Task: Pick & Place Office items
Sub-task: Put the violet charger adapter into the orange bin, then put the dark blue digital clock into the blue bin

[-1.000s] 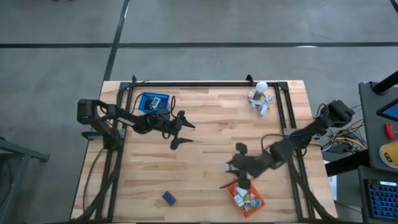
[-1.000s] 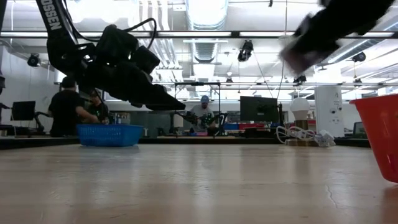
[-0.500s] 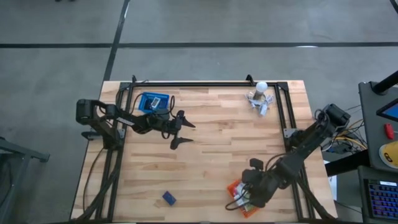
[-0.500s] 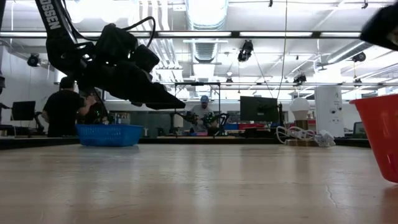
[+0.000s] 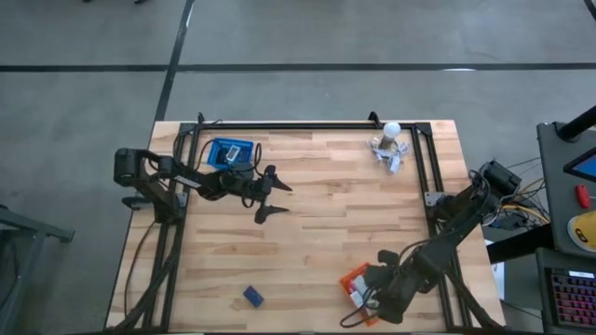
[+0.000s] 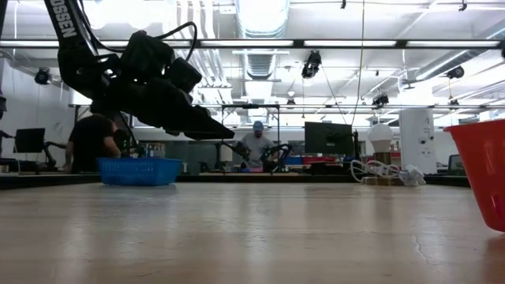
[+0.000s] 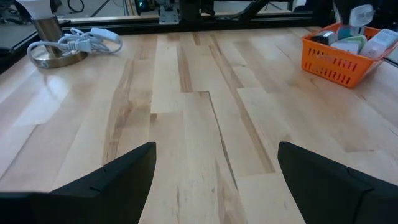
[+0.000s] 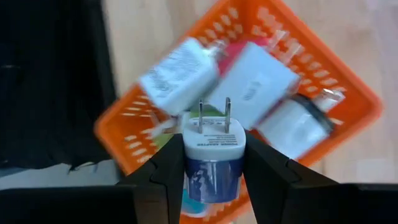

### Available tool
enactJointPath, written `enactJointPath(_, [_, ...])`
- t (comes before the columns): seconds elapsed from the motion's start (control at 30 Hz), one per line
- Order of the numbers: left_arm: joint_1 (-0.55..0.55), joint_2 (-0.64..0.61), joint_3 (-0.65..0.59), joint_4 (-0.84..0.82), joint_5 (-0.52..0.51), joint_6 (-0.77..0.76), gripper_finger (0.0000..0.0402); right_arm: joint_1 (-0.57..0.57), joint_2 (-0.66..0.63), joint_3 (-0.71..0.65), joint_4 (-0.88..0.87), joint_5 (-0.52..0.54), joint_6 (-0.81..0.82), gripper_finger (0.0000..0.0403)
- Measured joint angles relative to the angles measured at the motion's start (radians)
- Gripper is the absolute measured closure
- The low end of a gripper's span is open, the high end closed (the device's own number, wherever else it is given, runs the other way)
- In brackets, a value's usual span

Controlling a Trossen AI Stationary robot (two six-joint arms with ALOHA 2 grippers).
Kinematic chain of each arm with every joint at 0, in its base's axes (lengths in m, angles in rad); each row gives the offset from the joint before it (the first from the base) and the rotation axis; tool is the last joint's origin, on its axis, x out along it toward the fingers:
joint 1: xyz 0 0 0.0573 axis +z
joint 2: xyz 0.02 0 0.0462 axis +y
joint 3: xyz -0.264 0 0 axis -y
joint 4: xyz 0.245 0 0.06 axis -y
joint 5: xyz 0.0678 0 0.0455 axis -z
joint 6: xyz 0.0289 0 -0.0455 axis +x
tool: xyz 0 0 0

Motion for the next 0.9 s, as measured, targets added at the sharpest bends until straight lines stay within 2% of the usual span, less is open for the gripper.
enactJointPath(0.53, [0.0, 0.0, 0.0, 0.0, -0.003, -0.012, 0.0065, -0.003, 0.004, -0.068, 0.027, 0.001, 0.018, 0.0281])
enactJointPath(0.6, [0.0, 0.0, 0.0, 0.0, -0.003, -0.017, 0.0065, -0.003, 0.004, -0.068, 0.041, 0.007, 0.019, 0.0259])
enactJointPath(0.77, [-0.001, -0.008, 0.0, -0.001, -0.003, -0.021, 0.0065, 0.0, 0.004, -0.068, 0.094, 0.029, 0.022, 0.0158])
enactJointPath(0.9, [-0.001, -0.026, 0.0, -0.001, -0.003, -0.02, 0.0065, 0.001, 0.004, -0.068, 0.124, 0.035, 0.022, 0.0121])
